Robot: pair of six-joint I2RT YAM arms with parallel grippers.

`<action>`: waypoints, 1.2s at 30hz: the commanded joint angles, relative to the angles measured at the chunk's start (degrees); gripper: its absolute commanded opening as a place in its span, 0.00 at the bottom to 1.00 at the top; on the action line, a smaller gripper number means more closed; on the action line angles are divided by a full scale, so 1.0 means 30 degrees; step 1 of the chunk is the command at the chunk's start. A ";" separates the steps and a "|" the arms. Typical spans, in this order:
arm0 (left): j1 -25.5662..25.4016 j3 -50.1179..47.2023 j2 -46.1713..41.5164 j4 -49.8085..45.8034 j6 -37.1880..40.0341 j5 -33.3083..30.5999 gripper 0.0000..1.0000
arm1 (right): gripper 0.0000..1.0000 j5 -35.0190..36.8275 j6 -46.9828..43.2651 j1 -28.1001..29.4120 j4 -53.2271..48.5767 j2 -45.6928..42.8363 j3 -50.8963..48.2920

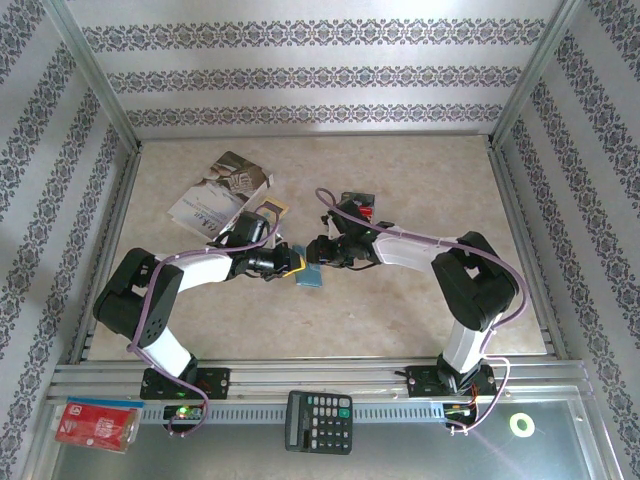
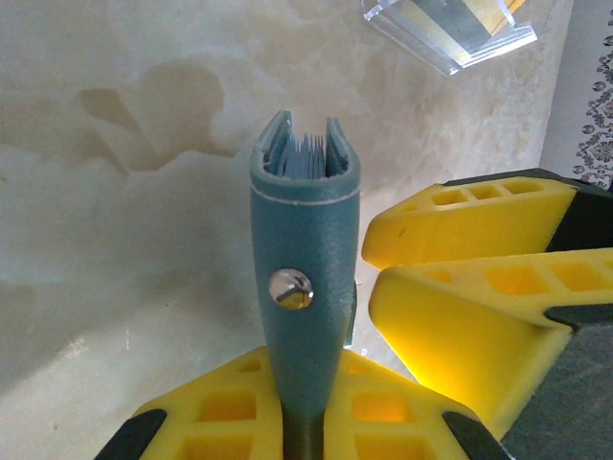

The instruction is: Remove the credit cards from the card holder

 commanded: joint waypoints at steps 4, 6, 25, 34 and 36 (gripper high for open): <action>0.0256 0.0658 0.0469 0.0369 0.0141 0.0566 0.00 | 0.38 -0.0962 -0.0051 0.0251 -0.0337 0.0673 0.0629; 0.0261 0.0705 0.0497 0.0402 0.0095 0.0574 0.00 | 0.38 -0.1091 -0.0020 0.0291 -0.0428 0.0877 0.0647; 0.0236 0.1177 0.0208 -0.1660 0.0514 -0.0696 0.00 | 0.21 0.5602 0.0818 0.0038 -0.4495 -0.0382 -0.0883; 0.0238 0.1278 0.0762 -0.1281 -0.0011 -0.0174 0.00 | 0.25 0.3372 0.0801 -0.0107 -0.1268 -0.1882 -0.2193; 0.0231 0.1422 0.0734 -0.1796 0.0321 -0.0340 0.00 | 0.26 0.2517 0.0908 -0.0346 -0.0532 -0.1632 -0.2100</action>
